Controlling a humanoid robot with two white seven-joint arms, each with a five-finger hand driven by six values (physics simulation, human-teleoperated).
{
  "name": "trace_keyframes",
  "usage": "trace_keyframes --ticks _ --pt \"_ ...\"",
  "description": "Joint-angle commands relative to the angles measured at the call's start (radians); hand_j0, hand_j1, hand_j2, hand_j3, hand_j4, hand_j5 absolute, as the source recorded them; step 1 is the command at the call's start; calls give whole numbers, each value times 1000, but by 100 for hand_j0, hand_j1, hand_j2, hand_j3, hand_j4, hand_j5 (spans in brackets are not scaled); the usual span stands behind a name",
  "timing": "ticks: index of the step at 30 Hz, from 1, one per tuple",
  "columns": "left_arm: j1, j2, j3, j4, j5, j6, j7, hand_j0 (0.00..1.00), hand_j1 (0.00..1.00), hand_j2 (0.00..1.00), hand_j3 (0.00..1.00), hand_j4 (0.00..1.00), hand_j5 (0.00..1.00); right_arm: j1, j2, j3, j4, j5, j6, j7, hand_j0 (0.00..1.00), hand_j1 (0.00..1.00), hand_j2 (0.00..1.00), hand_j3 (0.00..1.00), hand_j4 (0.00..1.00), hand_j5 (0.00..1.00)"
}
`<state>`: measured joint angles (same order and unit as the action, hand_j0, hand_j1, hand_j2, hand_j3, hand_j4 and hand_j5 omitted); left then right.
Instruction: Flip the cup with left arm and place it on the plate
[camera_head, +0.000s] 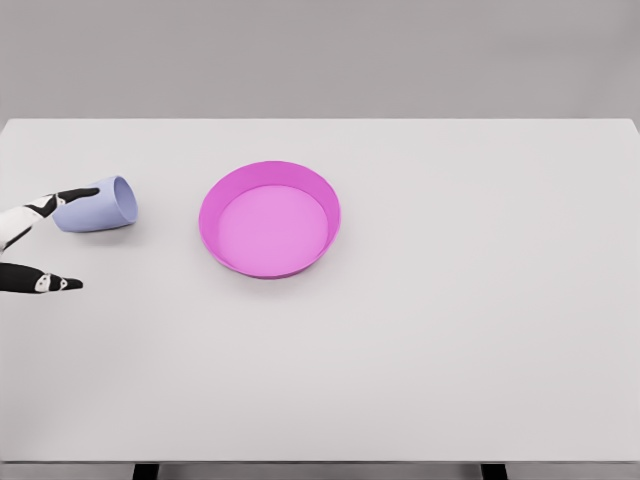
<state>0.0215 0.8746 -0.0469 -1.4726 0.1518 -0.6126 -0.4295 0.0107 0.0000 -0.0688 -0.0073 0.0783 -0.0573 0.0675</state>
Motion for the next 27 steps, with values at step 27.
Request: trace_keyframes --ticks 27 --pt "-4 26 202 3 -51 2 0 100 100 100 100 100 100 2 0 0 0 0 1 0 100 100 100 100 100 100"
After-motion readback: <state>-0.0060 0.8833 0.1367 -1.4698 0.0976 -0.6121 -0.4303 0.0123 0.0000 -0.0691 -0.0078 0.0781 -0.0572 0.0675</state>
